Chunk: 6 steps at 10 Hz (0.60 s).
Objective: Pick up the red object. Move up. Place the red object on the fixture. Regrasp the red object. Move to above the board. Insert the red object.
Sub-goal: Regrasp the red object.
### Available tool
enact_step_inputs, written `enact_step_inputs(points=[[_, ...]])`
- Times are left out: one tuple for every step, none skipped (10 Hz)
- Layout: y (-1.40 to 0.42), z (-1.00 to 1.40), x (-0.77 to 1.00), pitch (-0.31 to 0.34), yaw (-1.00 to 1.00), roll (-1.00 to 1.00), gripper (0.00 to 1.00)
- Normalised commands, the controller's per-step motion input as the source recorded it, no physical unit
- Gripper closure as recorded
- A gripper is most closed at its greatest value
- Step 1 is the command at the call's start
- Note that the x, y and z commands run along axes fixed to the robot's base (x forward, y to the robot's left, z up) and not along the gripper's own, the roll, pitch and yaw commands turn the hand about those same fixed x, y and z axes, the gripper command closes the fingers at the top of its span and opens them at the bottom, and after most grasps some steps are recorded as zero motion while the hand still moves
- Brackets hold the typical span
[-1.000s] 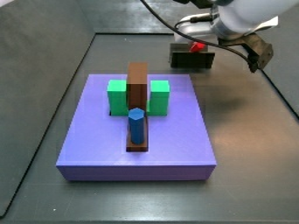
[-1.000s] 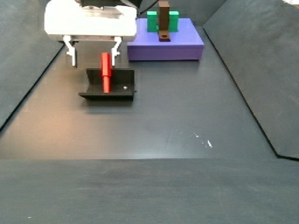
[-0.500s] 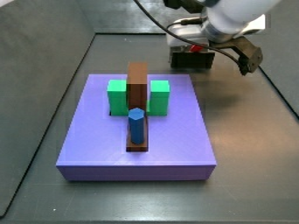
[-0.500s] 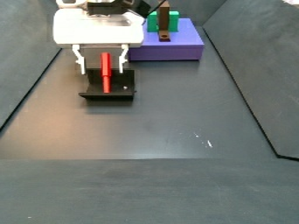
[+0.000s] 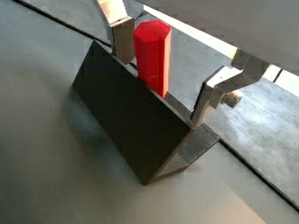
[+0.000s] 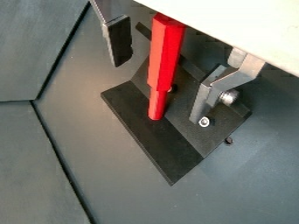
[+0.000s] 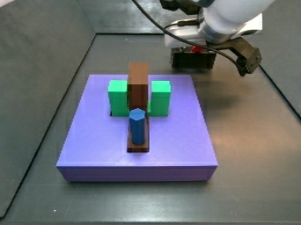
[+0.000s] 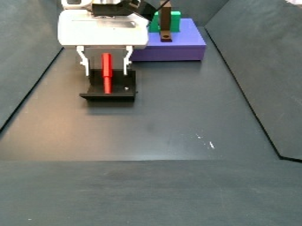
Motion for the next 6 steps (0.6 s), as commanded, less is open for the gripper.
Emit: enact_step_inputs(points=[[-0.24, -0.12, 0.0, 0.006, 0.0, -0.02, 0.0], [-0.25, -0.11, 0.0, 0.0, -0.04, -0.02, 0.0], [-0.22, -0.09, 0.0, 0.023, -0.16, 0.0, 0.0], [-0.23, -0.11, 0.0, 0.06, -0.21, 0.0, 0.0], [-0.26, -0.13, 0.0, 0.074, -0.23, 0.0, 0.0], [-0.27, -0.12, 0.02, 0.149, -0.17, 0.01, 0.0]])
